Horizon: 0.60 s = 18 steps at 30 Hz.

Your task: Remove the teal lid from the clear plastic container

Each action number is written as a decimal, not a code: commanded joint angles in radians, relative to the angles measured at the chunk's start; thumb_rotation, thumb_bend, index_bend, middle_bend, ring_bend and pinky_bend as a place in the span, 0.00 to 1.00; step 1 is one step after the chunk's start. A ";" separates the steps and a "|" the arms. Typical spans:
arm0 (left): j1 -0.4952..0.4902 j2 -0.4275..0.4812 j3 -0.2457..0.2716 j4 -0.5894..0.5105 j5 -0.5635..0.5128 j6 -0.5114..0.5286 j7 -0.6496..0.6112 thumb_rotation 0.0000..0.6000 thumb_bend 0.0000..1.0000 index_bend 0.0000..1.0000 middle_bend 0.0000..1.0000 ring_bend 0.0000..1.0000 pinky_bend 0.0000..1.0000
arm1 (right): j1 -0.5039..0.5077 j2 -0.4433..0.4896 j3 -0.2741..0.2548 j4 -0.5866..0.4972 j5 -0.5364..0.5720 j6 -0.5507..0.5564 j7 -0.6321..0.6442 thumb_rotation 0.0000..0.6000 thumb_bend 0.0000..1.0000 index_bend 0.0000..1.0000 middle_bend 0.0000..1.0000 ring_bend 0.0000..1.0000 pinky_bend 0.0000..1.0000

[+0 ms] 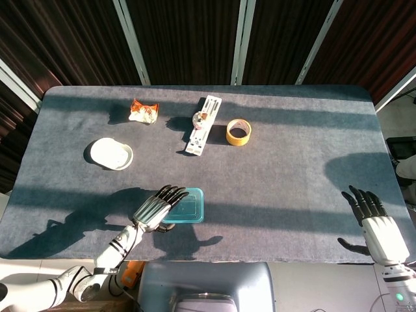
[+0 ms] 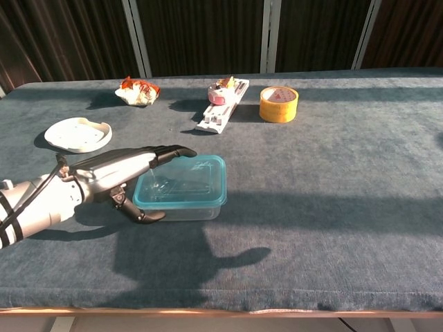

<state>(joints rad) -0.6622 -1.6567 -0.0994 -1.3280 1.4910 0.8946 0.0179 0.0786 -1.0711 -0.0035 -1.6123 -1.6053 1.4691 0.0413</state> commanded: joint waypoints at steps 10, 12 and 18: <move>-0.023 -0.016 0.005 0.017 -0.032 -0.009 -0.028 1.00 0.27 0.00 0.10 0.23 0.35 | 0.015 -0.016 -0.007 0.004 -0.021 -0.020 -0.024 1.00 0.23 0.00 0.00 0.00 0.00; -0.023 -0.029 0.008 0.026 -0.025 0.006 -0.039 1.00 0.27 0.00 0.19 0.31 0.43 | 0.030 -0.028 -0.010 0.010 -0.035 -0.040 -0.035 1.00 0.23 0.00 0.00 0.00 0.00; -0.033 -0.064 0.020 0.057 0.005 0.034 -0.077 1.00 0.27 0.00 0.28 0.39 0.50 | 0.153 -0.102 -0.006 0.059 -0.142 -0.148 -0.028 1.00 0.23 0.02 0.00 0.00 0.00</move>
<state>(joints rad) -0.6926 -1.7141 -0.0828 -1.2773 1.4901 0.9225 -0.0531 0.1804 -1.1392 -0.0132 -1.5786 -1.7054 1.3670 0.0061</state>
